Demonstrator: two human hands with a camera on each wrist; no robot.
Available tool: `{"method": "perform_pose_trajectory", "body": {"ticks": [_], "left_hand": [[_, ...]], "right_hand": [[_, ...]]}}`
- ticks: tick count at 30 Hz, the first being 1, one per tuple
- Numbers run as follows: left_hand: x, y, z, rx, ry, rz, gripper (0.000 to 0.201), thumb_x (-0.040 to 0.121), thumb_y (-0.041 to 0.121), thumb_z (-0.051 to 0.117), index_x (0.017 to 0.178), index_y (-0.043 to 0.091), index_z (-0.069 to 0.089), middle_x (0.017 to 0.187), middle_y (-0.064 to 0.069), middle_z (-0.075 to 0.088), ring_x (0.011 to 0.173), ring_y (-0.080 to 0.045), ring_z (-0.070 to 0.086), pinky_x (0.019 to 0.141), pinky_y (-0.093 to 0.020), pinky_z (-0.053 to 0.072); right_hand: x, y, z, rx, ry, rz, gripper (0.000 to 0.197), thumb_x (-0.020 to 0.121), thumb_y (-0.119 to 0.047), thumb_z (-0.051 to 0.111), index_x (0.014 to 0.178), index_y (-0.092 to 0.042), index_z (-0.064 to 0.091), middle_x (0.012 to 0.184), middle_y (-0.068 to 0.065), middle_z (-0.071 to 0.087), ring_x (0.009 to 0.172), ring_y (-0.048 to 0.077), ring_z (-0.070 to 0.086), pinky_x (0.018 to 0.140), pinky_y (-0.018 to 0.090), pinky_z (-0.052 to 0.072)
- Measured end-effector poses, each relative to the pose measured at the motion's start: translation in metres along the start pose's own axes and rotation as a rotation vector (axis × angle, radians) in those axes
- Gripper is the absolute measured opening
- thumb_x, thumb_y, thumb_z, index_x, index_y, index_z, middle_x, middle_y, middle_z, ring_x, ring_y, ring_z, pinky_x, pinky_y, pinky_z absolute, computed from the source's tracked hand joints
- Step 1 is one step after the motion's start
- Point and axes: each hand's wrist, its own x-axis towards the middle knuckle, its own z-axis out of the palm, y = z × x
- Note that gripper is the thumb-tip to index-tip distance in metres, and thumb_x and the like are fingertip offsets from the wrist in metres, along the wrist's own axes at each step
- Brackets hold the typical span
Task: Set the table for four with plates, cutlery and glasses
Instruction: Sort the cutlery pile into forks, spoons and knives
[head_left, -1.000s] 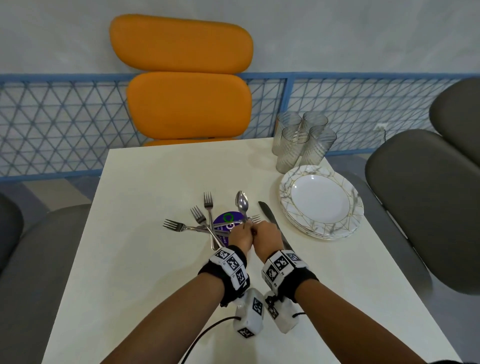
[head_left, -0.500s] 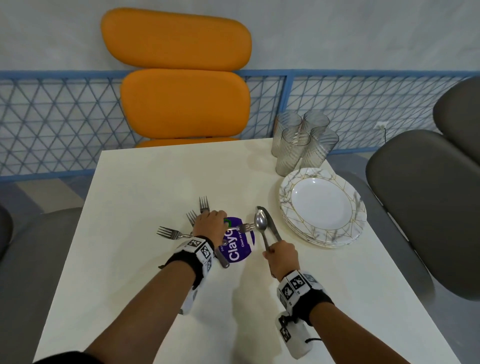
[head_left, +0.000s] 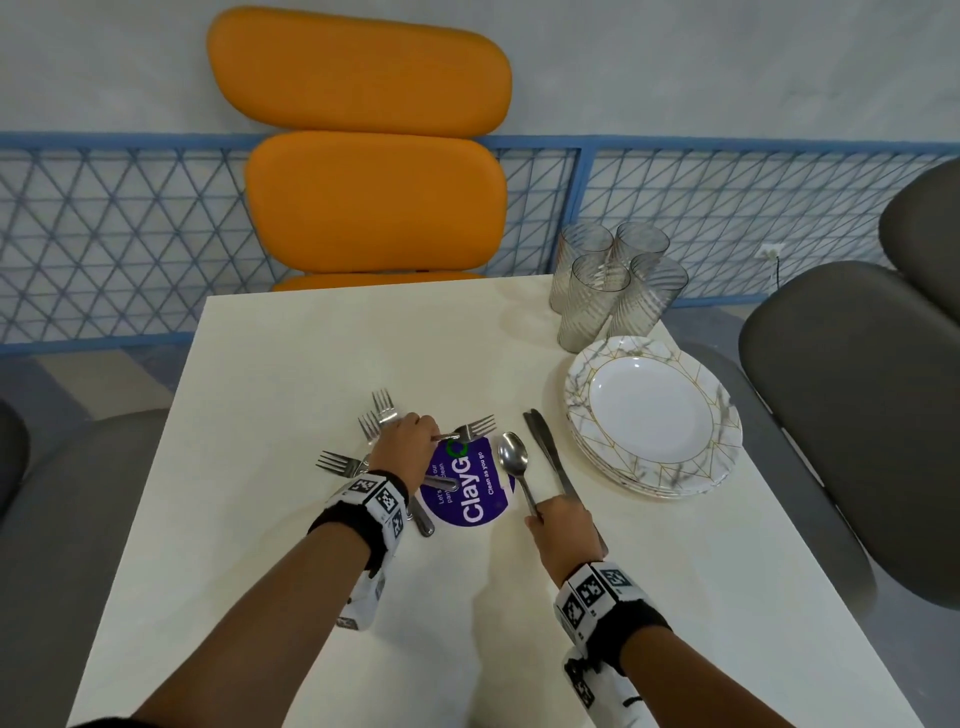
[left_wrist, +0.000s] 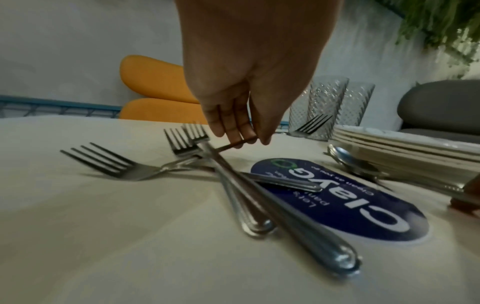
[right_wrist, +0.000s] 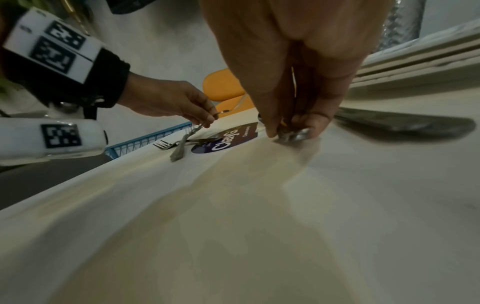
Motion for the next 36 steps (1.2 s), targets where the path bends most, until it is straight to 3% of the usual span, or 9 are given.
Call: {"method": "perform_pose_trajectory", "body": {"ticks": [11,16,19,23,25,27,31,34,36], "left_hand": [[-0.011,0.016,-0.017,-0.391,0.183,0.0,0.017,0.093,0.015,0.052,0.107,0.008,0.059,0.105,-0.008,0.059,0.095,-0.021,0.058,0.085,-0.033,0.049],[-0.02,0.008,-0.033,-0.547,0.305,-0.022,0.012,0.093,0.015,0.053,0.101,0.008,0.056,0.094,-0.006,0.057,0.083,-0.02,0.057,0.072,-0.024,0.046],[-0.03,-0.011,-0.043,-0.725,0.332,-0.135,0.005,0.095,0.013,0.049,0.1,0.011,0.05,0.085,-0.006,0.059,0.069,-0.021,0.059,0.067,-0.029,0.047],[-0.052,-0.045,-0.05,-0.866,0.364,-0.328,0.007,0.097,0.015,0.045,0.101,0.013,0.05,0.068,-0.005,0.059,0.052,-0.016,0.052,0.048,-0.022,0.042],[-0.062,-0.064,-0.049,-0.795,0.366,-0.423,0.018,0.098,0.015,0.044,0.111,0.009,0.054,0.074,-0.009,0.062,0.059,-0.014,0.055,0.057,-0.019,0.043],[-0.072,-0.08,-0.048,-0.794,0.337,-0.51,0.026,0.098,0.014,0.042,0.119,0.005,0.054,0.083,-0.013,0.064,0.071,-0.02,0.052,0.067,-0.025,0.042],[-0.094,-0.091,-0.046,-1.074,0.316,-0.597,0.022,0.098,0.007,0.04,0.115,0.004,0.053,0.071,-0.006,0.057,0.059,-0.018,0.05,0.049,-0.023,0.044],[-0.102,-0.092,-0.041,-1.183,0.307,-0.604,0.019,0.098,0.007,0.039,0.115,0.005,0.049,0.071,-0.009,0.059,0.056,-0.02,0.054,0.044,-0.023,0.048],[-0.102,-0.09,-0.036,-1.231,0.307,-0.619,0.019,0.099,0.007,0.037,0.116,0.004,0.046,0.072,-0.01,0.058,0.056,-0.02,0.055,0.045,-0.023,0.05]], "right_hand": [[0.002,0.001,0.005,-0.006,0.022,-0.085,0.025,0.094,-0.022,0.049,0.109,-0.005,0.058,0.113,0.01,0.06,0.101,0.021,0.061,0.081,0.025,0.049],[-0.005,-0.004,0.003,-0.006,0.147,-0.173,0.033,0.094,-0.028,0.048,0.124,-0.013,0.047,0.125,0.004,0.051,0.116,0.019,0.049,0.089,0.029,0.046],[-0.005,-0.025,0.004,-0.011,0.208,-0.342,0.031,0.096,-0.024,0.042,0.126,-0.014,0.046,0.125,0.003,0.052,0.114,0.018,0.047,0.093,0.026,0.044],[-0.001,-0.077,0.017,-0.065,0.075,-0.55,0.031,0.098,-0.021,0.037,0.124,-0.01,0.049,0.127,0.007,0.052,0.118,0.02,0.047,0.101,0.029,0.041],[0.001,-0.107,0.027,-0.113,0.001,-0.593,0.032,0.098,-0.022,0.036,0.123,-0.007,0.05,0.125,0.01,0.052,0.117,0.023,0.045,0.1,0.031,0.039],[0.006,-0.131,0.037,-0.187,-0.062,-0.556,0.035,0.098,-0.026,0.038,0.123,-0.005,0.047,0.126,0.012,0.051,0.118,0.027,0.044,0.099,0.036,0.04],[0.011,-0.155,0.046,-0.249,-0.151,-0.392,0.034,0.094,-0.021,0.045,0.125,-0.005,0.04,0.13,0.012,0.048,0.122,0.029,0.046,0.099,0.044,0.044],[0.01,-0.155,0.047,-0.197,-0.188,-0.344,0.028,0.093,-0.013,0.044,0.12,-0.005,0.045,0.125,0.011,0.052,0.117,0.027,0.053,0.091,0.035,0.044],[0.011,-0.152,0.047,-0.007,-0.199,-0.318,0.016,0.092,-0.013,0.048,0.104,-0.007,0.057,0.107,0.006,0.062,0.103,0.024,0.059,0.078,0.028,0.042]]}}
